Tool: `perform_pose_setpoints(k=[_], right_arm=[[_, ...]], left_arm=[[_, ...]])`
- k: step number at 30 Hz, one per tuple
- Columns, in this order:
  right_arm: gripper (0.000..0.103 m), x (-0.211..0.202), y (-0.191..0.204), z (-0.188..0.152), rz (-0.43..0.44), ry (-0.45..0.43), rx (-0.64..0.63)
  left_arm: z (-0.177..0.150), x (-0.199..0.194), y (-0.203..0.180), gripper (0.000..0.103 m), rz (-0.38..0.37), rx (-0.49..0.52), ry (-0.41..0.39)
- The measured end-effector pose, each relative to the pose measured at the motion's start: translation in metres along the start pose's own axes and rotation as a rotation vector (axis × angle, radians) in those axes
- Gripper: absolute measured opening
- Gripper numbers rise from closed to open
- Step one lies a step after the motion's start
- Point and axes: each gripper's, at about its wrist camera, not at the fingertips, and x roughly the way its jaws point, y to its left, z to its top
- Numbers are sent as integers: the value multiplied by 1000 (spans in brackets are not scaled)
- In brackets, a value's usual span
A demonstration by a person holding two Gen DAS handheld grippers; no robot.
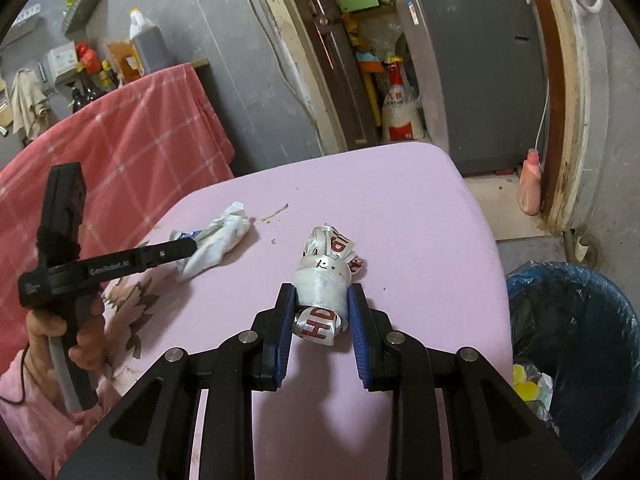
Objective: Collect trash
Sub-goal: 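Grasp the white tissue with the left tool while the right tool grasps the white crumpled can, then carry both items over the blue bin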
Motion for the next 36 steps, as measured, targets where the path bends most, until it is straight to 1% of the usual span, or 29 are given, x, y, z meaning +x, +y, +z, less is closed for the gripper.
perform_pose_setpoints(k=[3, 6, 11, 17, 20, 24, 30, 36], right_arm=[[24, -6, 0, -2, 1, -23, 6], [24, -16, -1, -6, -1, -46, -2], [24, -36, 1, -14, -27, -117, -55], [24, -59, -10, -19, -56, -193, -48], [24, -75, -18, -20, -82, -242, -47], [24, -98, -32, -22, -121, -301, -42], [24, -123, -51, -27, -196, -367, -34], [24, -144, -68, -34, -263, -428, -31]], left_arm=[[-12, -3, -10, 6, 1, -7, -22], [-21, -8, -23, 5, 14, -19, -64], [-44, -20, -57, 4, 20, 11, -173], [-65, -27, -91, 4, 13, 12, -258], [-70, -29, -111, 4, 14, 19, -291], [-73, -29, -136, 4, 3, 34, -311], [-75, -25, -172, 4, -15, 34, -360], [-77, -18, -205, 4, -13, 38, -397]])
